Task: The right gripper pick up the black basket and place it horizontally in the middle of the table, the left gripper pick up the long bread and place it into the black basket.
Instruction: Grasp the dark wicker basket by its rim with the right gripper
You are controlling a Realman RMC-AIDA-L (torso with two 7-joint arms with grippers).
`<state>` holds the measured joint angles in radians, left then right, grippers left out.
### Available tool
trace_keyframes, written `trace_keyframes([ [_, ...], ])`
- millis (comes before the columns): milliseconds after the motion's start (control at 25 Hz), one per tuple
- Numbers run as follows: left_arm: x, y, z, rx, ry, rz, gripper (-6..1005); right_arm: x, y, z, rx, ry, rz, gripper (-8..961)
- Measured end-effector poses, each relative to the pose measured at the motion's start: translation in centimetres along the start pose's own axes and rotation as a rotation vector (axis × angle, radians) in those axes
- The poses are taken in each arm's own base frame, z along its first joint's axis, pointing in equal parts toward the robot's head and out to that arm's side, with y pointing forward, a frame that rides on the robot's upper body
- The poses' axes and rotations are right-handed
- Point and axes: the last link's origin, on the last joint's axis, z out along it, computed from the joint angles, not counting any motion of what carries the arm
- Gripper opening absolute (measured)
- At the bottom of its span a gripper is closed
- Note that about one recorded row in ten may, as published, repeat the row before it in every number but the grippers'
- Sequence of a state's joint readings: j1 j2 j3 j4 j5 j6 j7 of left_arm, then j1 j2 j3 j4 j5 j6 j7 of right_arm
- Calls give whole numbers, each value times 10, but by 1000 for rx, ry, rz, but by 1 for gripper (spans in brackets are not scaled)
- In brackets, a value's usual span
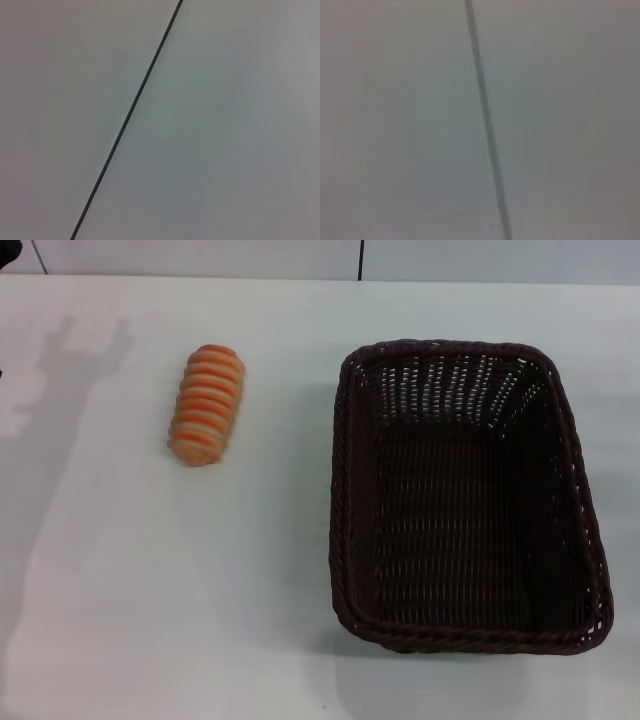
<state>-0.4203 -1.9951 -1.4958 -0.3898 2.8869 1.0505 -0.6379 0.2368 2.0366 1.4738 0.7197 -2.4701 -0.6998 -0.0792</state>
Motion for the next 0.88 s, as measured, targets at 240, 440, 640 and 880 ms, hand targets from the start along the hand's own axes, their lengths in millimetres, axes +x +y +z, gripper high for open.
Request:
trace_keyframes([
  [240,1,-1,0,2,2,-4,861,-31,21,13,-91,150,-8,781],
  [440,3,-5,-3,20,12,-8,861,-55,37,16,-140,248,-37,780],
  [640,4,-8,-3,37,23,-14,861,-77,60,8,-221,421,-60,776],
  [880,4,-10,-6,48,23,-17,861,-97,78,-3,-286,545,-86,774],
])
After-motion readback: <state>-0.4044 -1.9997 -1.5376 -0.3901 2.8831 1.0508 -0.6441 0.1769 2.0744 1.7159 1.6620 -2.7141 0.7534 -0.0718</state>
